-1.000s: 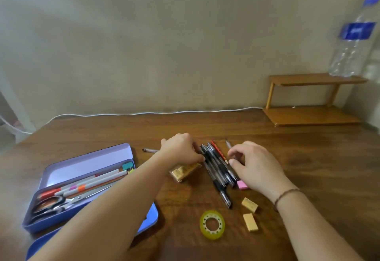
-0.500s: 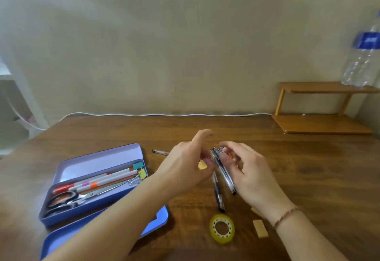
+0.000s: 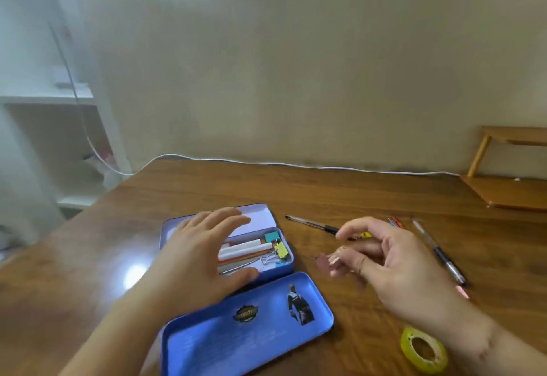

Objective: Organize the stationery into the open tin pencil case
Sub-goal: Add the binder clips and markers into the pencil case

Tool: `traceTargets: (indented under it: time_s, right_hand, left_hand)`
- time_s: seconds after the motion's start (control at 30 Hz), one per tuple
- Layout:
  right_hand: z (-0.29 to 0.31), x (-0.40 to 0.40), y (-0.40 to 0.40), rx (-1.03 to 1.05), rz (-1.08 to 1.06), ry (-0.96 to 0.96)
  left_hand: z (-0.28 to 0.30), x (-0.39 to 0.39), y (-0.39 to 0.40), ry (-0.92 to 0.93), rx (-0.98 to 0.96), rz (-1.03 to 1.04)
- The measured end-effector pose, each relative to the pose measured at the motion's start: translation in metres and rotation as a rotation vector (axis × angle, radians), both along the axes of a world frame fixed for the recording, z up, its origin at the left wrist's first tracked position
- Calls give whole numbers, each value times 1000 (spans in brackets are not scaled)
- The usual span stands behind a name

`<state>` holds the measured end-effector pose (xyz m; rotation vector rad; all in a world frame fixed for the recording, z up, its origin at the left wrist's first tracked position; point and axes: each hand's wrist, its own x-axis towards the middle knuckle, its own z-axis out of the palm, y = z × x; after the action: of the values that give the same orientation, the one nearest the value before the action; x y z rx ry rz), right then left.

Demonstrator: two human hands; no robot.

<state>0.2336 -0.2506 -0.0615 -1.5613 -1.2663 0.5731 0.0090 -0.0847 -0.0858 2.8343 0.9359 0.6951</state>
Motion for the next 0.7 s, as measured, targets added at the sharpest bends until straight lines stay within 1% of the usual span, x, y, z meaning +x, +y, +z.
traceTargets:
  time_s: [0.03, 0.1, 0.17, 0.27, 0.4, 0.57, 0.7]
  right_hand:
    - [5, -4, 11, 7, 1, -83]
    - [12, -12, 37, -1, -4, -262]
    - [9, -17, 65, -41, -24, -416]
    - [-3, -20, 96, -129, 6, -442]
    - [-16, -23, 111, -255, 13, -545]
    - [-17, -30, 115, -277, -4, -622]
    - [-18, -35, 118, -261, -39, -640]
  left_hand:
    - [-3, -5, 5, 23, -63, 26]
    - [-10, -9, 10, 53, -195, 5]
    - [-13, -9, 11, 115, -235, -20]
    - [-15, -10, 12, 156, -199, -23]
    - [-20, -11, 16, 127, -182, -41]
    - [-22, -10, 19, 108, -183, -47]
    - [-22, -9, 20, 95, -192, -54]
